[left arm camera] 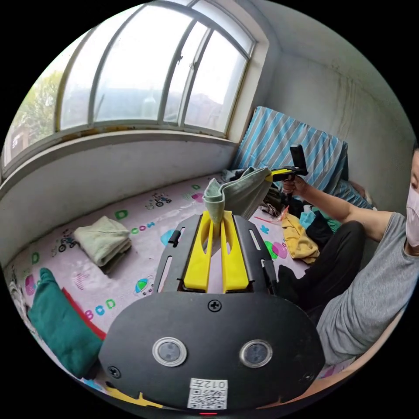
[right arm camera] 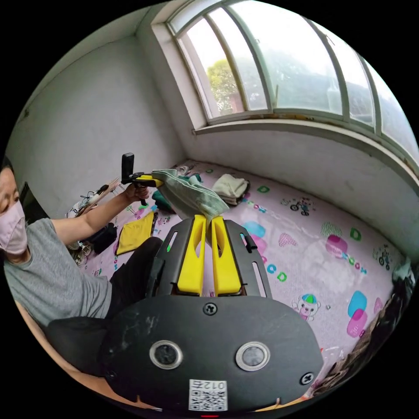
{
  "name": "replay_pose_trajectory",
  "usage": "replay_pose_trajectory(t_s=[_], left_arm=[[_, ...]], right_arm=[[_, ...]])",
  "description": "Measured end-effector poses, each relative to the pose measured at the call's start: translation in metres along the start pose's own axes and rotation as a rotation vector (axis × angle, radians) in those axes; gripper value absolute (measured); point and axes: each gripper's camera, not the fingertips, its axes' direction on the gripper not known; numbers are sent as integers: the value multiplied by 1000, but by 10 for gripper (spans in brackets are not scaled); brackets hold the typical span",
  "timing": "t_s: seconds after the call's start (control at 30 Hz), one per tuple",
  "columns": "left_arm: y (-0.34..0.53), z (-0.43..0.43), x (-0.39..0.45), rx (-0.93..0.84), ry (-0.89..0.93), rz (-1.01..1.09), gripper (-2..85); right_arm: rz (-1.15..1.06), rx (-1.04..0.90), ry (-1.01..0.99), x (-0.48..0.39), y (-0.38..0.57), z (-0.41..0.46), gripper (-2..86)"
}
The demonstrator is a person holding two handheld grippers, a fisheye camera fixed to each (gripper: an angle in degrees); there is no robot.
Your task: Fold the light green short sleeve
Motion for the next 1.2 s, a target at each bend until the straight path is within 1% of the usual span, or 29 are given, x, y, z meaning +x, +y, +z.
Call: replay_pose_trajectory(t_s=[0.13,0.37,0.43,0.6,0.73,0.8,0.83,1.0,1.2], left_arm=[[65,-68,22,40,-97,-16,19],[213,-200,77,81,-298,-67,19],[253,-231,94,101,-351,-89,19],[371,-304,155,116,-524,-150,19],[450,-337,197,86,-649,-200,20],[506,-355,222,80,-715,-255,20],[520,-360,227,80,-729,-270,20],[646,-387,260,72,-824,-427,22],[771,-392,273,55,-878,-588,21]], right_arm=[[-75,-24,-19,-78,-72,8,-7],[-216,-46,-92,-211,-163,36,-7],[-269,-43,-145,-256,-189,48,-7],[-328,-14,-290,-333,-230,74,-8],[-333,14,-460,-391,-253,104,-8],[-343,4,-528,-417,-260,120,-8],[-348,-13,-566,-434,-265,133,-8],[-402,-127,-662,-505,-278,193,-8],[-415,-229,-736,-574,-285,251,-8]])
